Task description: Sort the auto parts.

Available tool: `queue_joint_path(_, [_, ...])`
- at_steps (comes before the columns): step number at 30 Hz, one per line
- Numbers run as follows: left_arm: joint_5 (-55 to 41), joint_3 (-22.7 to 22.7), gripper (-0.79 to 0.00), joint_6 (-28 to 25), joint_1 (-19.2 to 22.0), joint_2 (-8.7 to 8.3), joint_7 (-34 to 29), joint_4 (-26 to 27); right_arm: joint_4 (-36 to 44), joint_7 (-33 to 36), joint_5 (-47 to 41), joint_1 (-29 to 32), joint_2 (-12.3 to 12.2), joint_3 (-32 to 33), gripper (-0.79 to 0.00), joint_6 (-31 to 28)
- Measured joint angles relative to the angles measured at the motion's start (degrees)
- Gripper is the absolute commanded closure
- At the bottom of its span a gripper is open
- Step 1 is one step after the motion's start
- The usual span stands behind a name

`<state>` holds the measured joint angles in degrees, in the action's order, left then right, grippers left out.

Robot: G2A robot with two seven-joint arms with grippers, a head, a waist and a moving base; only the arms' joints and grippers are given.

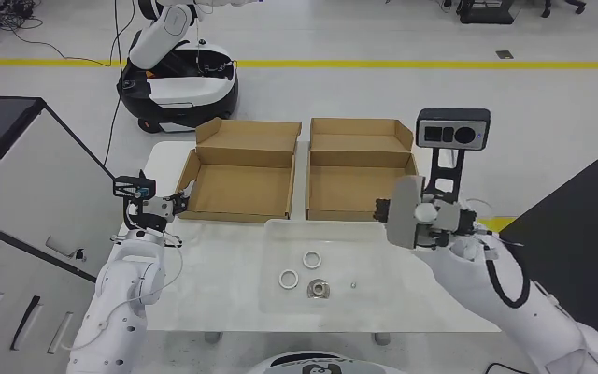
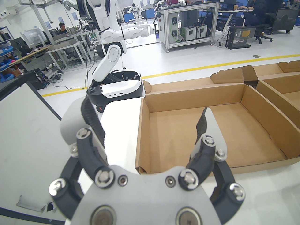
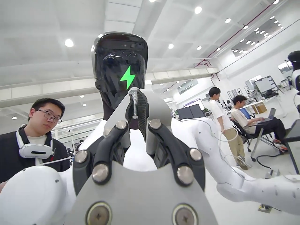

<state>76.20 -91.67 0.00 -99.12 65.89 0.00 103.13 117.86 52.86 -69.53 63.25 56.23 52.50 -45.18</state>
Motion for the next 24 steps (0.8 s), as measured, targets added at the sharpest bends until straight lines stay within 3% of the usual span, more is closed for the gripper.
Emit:
queue_joint_path(14, [0.0,0.0,-0.785,0.0,0.0,0.0,0.0,0.0,-2.16,-1.79,9.33,0.63,1.19,3.21,0.0,9.01])
queue_joint_path(24, [0.0,0.0,-0.785,0.0,0.0,0.0,0.0,0.0,-1.67,0.7,4.96,2.26,2.47,4.33,0.0,7.09])
